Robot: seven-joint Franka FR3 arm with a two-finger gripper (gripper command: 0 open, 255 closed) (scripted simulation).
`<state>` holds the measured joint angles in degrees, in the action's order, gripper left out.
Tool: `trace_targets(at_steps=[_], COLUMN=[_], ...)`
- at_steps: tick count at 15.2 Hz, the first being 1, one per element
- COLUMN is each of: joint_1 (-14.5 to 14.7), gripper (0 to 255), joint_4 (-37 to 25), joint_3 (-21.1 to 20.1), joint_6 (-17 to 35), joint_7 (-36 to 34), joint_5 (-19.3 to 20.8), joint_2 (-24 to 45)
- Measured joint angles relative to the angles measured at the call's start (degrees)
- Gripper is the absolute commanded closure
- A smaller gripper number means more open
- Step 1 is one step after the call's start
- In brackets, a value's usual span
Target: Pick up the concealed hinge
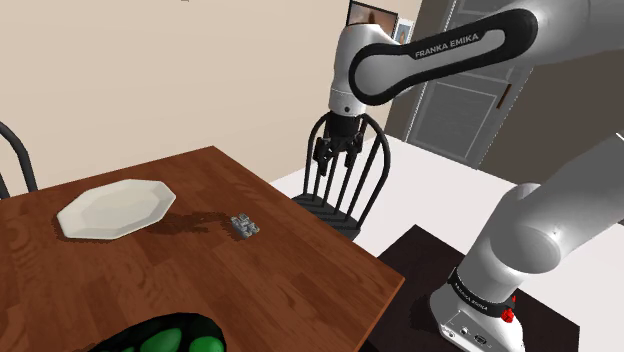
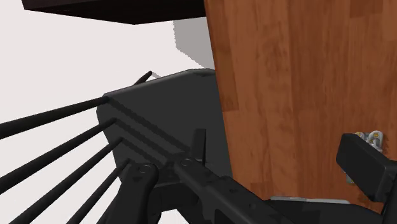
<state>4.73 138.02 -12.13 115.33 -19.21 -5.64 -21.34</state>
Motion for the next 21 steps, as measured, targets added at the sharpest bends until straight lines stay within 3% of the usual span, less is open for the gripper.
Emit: trace_targets(at_steps=[7, 15, 21], joint_1=[1.32, 4.09, 8.35], gripper=[0, 0, 0], joint_4=[-4.26, -15.93, -27.08], joint_3=[-4.35, -7.02, -6.45], joint_6=[9.78, 15.80, 17.70], joint_7=[-4.80, -12.38, -17.29], joint_5=[2.20, 9.52, 15.48], joint_2=[13.32, 30.99, 44.29])
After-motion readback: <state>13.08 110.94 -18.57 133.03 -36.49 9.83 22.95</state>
